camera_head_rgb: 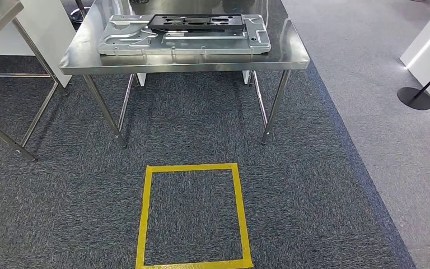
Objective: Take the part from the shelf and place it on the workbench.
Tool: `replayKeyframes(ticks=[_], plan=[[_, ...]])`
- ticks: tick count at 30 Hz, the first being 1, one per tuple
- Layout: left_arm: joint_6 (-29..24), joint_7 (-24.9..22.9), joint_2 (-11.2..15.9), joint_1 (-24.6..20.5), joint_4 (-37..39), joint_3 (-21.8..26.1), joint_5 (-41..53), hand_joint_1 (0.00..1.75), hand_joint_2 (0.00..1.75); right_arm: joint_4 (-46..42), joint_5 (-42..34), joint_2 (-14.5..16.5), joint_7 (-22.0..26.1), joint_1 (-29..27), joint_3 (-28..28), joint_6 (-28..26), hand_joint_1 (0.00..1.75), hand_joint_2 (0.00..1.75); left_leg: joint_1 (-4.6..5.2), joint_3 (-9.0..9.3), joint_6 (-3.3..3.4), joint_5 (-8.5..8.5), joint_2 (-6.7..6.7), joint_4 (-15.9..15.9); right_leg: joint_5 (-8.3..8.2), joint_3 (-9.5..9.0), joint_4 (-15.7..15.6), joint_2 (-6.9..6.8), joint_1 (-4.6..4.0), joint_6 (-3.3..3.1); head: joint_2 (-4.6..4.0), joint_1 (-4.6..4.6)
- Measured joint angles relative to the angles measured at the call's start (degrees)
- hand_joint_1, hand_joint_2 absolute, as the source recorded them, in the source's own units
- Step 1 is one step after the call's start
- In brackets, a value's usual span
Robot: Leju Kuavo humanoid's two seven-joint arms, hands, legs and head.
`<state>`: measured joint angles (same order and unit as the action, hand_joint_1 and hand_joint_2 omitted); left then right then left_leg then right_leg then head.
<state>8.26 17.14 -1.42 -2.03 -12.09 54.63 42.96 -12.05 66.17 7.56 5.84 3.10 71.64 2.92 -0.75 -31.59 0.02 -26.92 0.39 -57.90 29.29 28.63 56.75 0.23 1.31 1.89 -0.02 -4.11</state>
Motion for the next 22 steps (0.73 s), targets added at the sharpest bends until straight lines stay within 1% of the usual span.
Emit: replayKeyframes(ticks=[18, 22], plan=[[-2.82, -5.74, 0.21, 3.34, -3.11, -17.46, -14.46, 0.00, 0.00, -3.14, -22.26, -2.38, -1.94, -3.53, -23.50, -1.01, 0.00, 0.00, 0.01, -0.01, 0.00, 0.00, 0.00, -0.02, -0.02, 0.01, -0.01, 0.00, 0.00, -0.01, 0.00, 0.00], [-3.23, -6.69, 0.29, 3.91, -3.63, -20.68, -16.81, 0.00, 0.00, -3.73, -25.91, -2.86, -2.19, -4.17, -27.61, -1.07, 0.00, 0.00, 0.01, -0.01, 0.00, 0.00, 0.00, -0.02, -0.02, 0.01, -0.01, 0.00, 0.00, -0.01, 0.00, 0.00]])
